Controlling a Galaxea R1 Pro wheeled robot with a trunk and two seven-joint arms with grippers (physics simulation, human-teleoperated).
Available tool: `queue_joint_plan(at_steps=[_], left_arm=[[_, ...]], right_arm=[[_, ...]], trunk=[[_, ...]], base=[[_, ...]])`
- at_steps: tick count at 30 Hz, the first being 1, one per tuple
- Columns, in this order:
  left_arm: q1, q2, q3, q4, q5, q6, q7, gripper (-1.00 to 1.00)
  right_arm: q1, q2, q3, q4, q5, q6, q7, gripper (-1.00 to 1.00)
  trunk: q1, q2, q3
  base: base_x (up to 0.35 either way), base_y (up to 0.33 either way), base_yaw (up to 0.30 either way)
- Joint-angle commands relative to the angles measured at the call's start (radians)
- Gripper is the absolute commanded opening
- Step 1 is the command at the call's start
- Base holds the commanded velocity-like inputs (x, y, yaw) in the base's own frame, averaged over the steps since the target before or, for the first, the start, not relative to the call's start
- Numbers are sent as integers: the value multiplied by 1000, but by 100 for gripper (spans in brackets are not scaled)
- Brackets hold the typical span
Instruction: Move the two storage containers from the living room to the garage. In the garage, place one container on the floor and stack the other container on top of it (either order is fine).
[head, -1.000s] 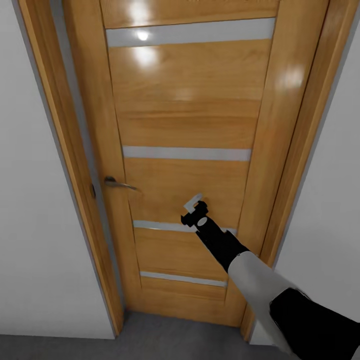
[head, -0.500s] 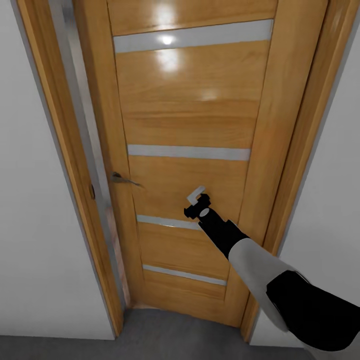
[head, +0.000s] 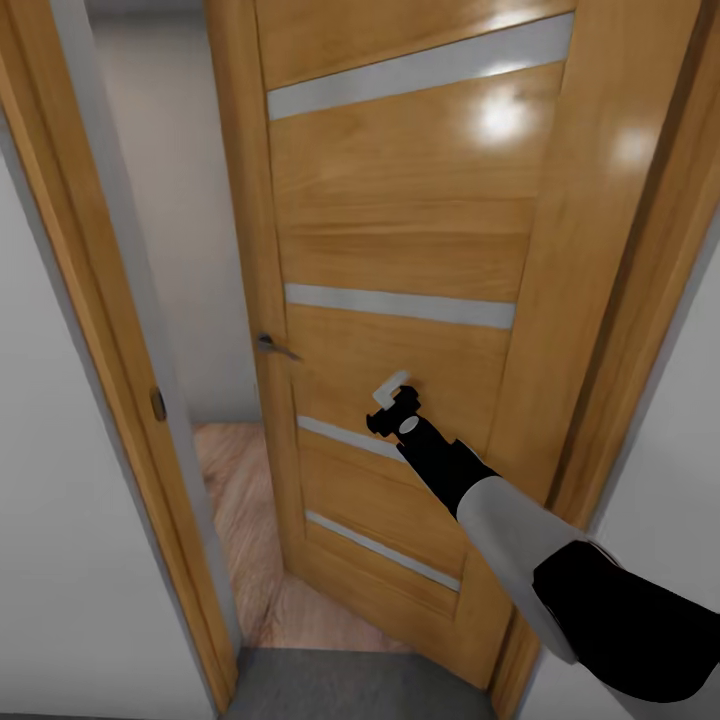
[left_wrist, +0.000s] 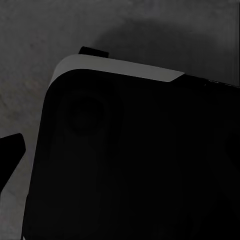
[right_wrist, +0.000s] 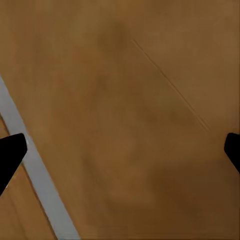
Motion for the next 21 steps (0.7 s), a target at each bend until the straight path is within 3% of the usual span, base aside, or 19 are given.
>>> queue_joint_plan(at_steps=[1, 15, 21], left_arm=[[0, 0, 0, 0, 6, -2, 0, 100], [0, 0, 0, 0, 6, -2, 0, 100], [0, 0, 0, 0, 6, -2, 0, 100]], right_arm=[[-1, 0, 4, -2, 16, 7, -6, 100], [-2, 0, 6, -9, 17, 21, -6, 100], [-2, 0, 6, -30, 23, 92, -24, 100]], trunk=[[0, 0, -1], [0, 0, -1], [0, 0, -1]], base=[[238, 0, 0], [212, 0, 0], [151, 0, 0]])
